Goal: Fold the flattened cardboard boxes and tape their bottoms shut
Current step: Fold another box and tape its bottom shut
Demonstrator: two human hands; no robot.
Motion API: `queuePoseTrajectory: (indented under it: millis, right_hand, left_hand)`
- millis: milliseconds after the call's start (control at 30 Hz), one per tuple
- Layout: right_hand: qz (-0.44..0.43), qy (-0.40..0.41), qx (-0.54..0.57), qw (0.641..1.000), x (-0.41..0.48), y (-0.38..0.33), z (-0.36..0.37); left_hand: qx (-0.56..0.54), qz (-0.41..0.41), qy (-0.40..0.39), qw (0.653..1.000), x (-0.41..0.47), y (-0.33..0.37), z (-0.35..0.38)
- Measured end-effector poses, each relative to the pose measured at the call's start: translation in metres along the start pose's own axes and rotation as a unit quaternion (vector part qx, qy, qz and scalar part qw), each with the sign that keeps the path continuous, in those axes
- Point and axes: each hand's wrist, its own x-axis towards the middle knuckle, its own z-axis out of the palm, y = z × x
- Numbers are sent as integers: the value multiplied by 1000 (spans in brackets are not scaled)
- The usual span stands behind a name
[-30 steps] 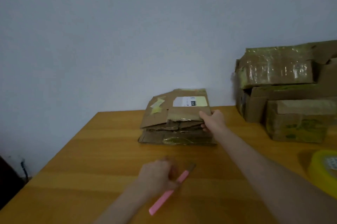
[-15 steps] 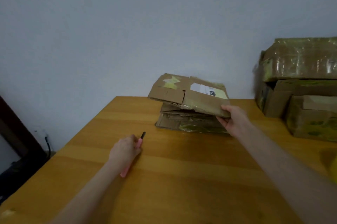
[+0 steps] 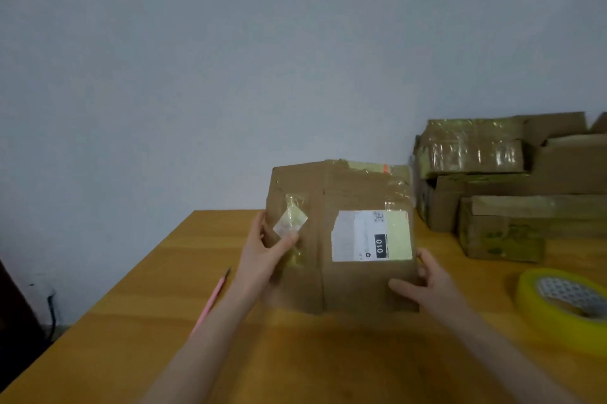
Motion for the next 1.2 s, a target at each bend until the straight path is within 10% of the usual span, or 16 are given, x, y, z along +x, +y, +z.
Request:
queuePoseTrajectory:
  millis: [300,600,867,1200]
  right_hand:
    - [-99,63,-14,993,-26,6,39]
    - [-168,20,-85,982,-16,-10,37]
    - [-190,-148,-168,956,12,-47,16]
    - [-187,-109,-271,938,16,-56,38]
  left_hand:
    - [4,45,-154,987,-38,-24,6]
    - [124,192,-48,972,-43,-18,-14]
    - [80,150,-115,979,-26,-5,-23]
    - [76,66,-95,990,12,9,-50]
